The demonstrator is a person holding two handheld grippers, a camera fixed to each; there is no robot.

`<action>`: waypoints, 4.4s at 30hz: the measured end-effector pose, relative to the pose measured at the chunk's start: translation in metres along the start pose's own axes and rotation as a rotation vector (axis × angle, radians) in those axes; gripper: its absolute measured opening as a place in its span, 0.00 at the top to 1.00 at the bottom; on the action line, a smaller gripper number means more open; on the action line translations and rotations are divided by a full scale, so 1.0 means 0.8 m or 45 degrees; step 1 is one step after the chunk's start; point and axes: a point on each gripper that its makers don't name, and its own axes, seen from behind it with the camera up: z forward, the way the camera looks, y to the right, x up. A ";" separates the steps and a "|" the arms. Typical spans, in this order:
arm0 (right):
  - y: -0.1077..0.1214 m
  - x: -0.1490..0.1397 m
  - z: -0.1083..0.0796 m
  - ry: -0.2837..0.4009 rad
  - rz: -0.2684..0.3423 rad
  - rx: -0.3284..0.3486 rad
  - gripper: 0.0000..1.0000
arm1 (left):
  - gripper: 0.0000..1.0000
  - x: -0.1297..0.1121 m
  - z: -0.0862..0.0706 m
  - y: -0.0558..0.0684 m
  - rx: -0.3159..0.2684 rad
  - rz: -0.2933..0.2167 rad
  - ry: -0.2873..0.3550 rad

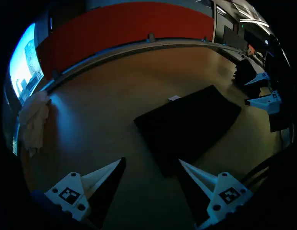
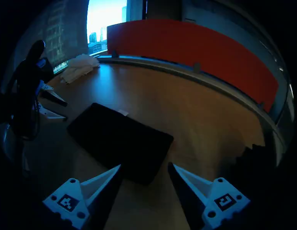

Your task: Fold towel

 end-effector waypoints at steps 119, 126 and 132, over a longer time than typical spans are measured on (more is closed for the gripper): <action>0.012 -0.047 0.002 -0.135 -0.257 0.222 0.97 | 0.10 -0.124 -0.157 -0.013 0.258 -0.413 0.063; 0.018 -0.035 -0.010 -0.113 -0.263 0.206 0.97 | 0.09 -0.126 -0.161 -0.010 0.254 -0.416 0.061; 0.017 -0.017 -0.018 -0.082 -0.296 0.196 0.97 | 0.09 -0.129 -0.166 -0.007 0.251 -0.431 0.062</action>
